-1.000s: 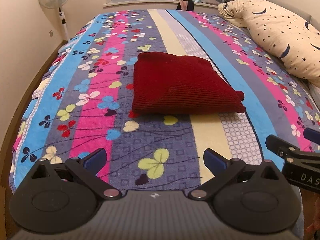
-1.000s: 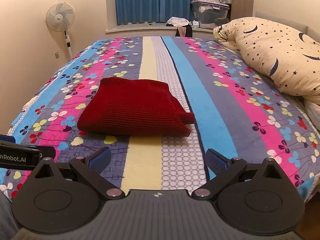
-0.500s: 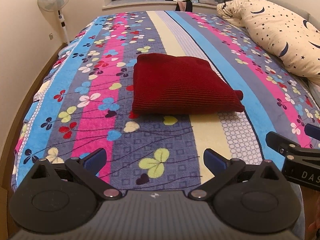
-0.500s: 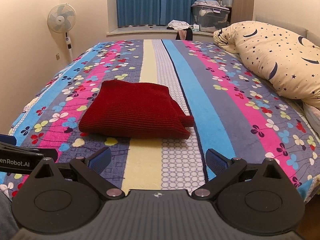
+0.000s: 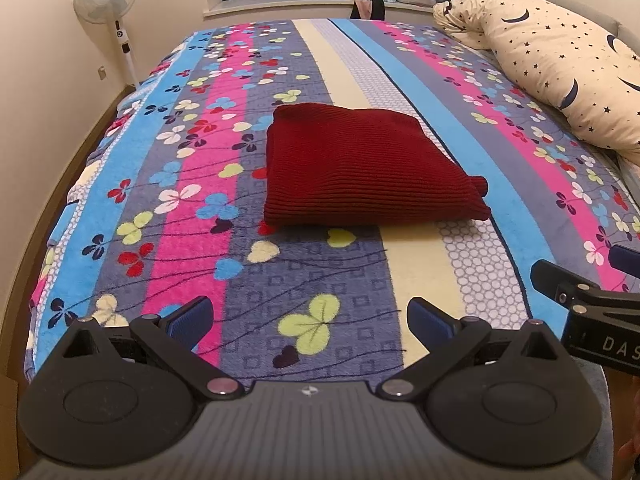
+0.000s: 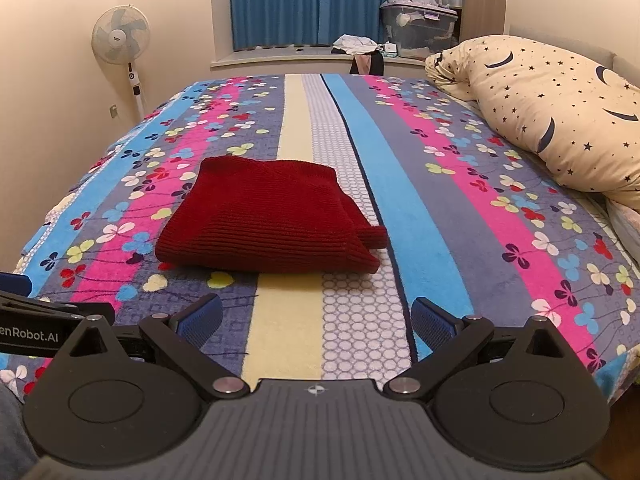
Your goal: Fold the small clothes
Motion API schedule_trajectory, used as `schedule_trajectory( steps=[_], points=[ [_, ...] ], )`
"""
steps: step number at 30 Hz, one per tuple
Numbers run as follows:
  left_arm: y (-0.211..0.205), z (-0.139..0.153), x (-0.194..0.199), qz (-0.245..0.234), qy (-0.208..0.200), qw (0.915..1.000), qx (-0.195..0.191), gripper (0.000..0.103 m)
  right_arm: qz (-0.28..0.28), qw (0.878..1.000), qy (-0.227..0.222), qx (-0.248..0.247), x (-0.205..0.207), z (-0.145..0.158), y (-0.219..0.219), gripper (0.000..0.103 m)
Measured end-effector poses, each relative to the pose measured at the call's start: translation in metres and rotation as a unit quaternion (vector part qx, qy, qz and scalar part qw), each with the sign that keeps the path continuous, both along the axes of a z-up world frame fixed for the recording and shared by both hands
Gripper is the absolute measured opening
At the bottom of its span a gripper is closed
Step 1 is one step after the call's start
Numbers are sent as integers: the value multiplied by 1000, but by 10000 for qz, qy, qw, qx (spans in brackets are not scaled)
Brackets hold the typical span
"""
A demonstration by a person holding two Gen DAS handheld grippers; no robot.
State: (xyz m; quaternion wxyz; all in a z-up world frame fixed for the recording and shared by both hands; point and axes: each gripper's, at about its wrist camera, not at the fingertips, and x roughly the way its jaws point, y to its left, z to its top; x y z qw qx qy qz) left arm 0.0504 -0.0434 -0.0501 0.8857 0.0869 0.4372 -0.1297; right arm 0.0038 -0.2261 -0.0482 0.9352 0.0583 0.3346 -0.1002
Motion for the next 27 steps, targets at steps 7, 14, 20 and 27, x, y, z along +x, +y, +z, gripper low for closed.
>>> schedule_trajectory(
  steps=[7, 14, 20, 27],
  points=[
    [0, -1, 2, 28, -30, 10000, 54, 103, -3, 10000, 2, 4, 1, 0, 1, 100],
    [-1, -2, 4, 14, -5, 10000, 81, 103, -1, 10000, 0, 0, 1, 0, 0, 100],
    [-2, -3, 5, 1, -2, 9999, 107, 103, -5, 10000, 2, 0, 1, 0, 1, 100],
    [-2, -5, 5, -10, 49, 10000, 75, 103, 7, 10000, 10, 11, 3, -1, 0, 100]
  ],
)
